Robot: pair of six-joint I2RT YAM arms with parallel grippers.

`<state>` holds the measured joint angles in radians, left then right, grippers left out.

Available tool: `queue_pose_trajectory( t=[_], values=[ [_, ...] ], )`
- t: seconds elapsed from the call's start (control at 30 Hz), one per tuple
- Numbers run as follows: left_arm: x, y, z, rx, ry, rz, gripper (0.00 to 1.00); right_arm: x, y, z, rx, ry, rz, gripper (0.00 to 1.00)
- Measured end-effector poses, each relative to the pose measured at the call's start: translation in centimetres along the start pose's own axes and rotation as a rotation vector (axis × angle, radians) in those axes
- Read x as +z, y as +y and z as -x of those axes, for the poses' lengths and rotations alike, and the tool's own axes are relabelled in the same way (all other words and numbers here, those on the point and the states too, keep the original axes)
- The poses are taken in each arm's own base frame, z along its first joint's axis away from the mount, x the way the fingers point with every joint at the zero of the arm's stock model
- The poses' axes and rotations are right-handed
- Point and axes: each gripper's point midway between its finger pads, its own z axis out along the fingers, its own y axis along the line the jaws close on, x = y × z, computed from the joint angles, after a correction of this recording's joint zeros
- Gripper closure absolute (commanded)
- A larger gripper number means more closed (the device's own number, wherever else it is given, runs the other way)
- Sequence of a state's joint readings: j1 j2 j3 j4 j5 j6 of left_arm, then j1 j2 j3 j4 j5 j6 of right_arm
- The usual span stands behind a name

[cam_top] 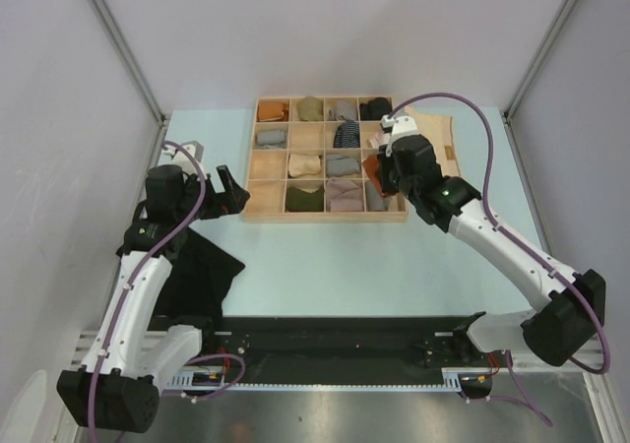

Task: Roll the underwear
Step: Pick up the underwear from the center of the board, then place the underwear in the storage box.

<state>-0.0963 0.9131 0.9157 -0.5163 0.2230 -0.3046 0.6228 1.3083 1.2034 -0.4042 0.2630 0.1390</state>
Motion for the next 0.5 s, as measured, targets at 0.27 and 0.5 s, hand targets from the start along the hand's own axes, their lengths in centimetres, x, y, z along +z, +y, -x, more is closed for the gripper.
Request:
queue_pose_trajectory(
  t=[0.27, 0.5],
  values=[
    [0.5, 1.3, 0.0, 0.021, 0.011, 0.034, 0.0, 4.1, -1.5, 1.1, 0.029, 0.04, -0.088, 1.0],
    [1.2, 2.1, 0.8, 0.04, -0.033, 0.066, 0.0, 11.2, 1.1, 1.5, 0.085, 0.068, -0.056, 1.0]
  ],
)
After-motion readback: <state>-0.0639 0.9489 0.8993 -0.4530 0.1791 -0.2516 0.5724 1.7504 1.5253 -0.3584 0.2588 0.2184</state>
